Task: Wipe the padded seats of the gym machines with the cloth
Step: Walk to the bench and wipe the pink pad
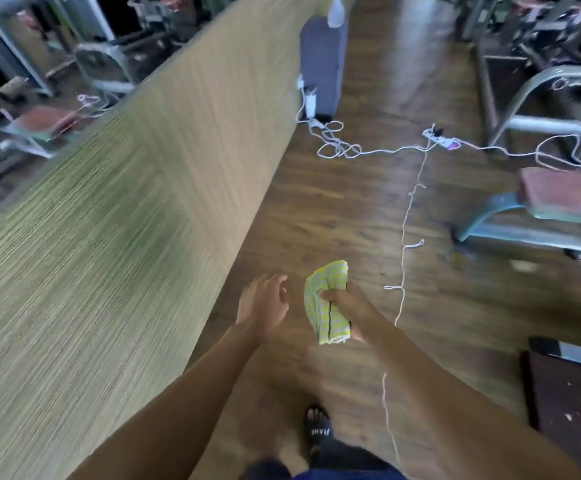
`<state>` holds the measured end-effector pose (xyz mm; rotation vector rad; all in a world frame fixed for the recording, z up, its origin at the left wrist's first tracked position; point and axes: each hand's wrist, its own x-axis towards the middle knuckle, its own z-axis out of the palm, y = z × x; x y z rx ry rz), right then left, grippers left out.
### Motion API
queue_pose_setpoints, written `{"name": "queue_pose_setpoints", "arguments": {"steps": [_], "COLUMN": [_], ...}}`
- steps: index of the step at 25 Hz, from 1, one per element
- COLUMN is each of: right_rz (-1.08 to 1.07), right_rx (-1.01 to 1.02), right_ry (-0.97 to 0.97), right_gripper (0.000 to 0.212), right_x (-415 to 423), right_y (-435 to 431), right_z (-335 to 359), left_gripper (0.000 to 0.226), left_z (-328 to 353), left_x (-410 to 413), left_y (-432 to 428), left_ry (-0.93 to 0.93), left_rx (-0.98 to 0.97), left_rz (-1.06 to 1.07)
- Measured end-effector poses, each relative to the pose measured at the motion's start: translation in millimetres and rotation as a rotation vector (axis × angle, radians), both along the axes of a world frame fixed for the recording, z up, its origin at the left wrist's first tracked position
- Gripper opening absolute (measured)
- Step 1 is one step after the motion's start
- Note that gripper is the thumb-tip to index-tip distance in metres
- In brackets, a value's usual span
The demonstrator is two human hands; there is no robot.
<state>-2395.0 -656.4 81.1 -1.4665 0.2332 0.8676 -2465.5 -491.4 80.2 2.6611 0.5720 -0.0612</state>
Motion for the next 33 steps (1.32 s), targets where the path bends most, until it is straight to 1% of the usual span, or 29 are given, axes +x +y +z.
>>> {"name": "queue_pose_setpoints", "arguments": {"steps": [4,7,12,15,18,21,23,25,28,30,33], "right_rz": [-0.130,-0.264,-0.477,-0.608,-0.767,-0.915,-1.007,-1.074,-1.157,-1.203,-1.267], "right_rx": [0.041,-0.002,-0.044,-0.025,-0.007,0.019,0.021,0.028,-0.004,-0.011,-0.019], "right_ry": [0.015,0.029,0.070,0.106,0.105,0.083,0.089,0.091,0.129,0.151,0.186], "right_gripper": [0.033,0.032,0.026,0.023,0.024,0.013,0.010,0.009,0.019,0.017,0.009], "right_x": [112.4,197.9,346.3,420.6,479.1,529.3,567.7,604.9,660.8,692.6,734.1], "right_y": [-7.4,-15.0,-37.0,-65.7,-110.6,-161.8,-203.6,-244.1,-304.7,-341.6,-390.8], "right_z": [6.4,2.2,-7.5,-6.8,-7.6,-10.2,-15.5,-22.8,-30.0,-27.6,-25.2], "left_gripper": [0.040,0.039,0.028,0.033,0.032,0.038,0.047,0.045,0.038,0.033,0.039], "left_z": [24.4,28.1,11.8,13.8,21.3,14.2,-5.0,-15.4,-15.3,-16.1,-16.2], "left_x": [129.8,234.1,412.5,511.3,598.1,674.7,732.9,778.9,839.4,873.1,926.5], "left_y": [-10.5,-15.5,-34.9,-64.6,-113.5,-175.9,-228.0,-278.9,-348.5,-387.5,-444.3], "left_ry": [-0.003,0.001,0.089,0.106,0.090,0.113,0.126,0.133,0.086,0.090,0.103], "left_rx": [0.056,0.071,0.012,-0.001,0.005,-0.050,-0.098,-0.042,0.026,0.042,0.042], "left_rz": [-0.150,-0.230,-0.366,-0.532,-0.713,-0.830,-0.893,-0.962,-1.089,-1.151,-1.250]}}
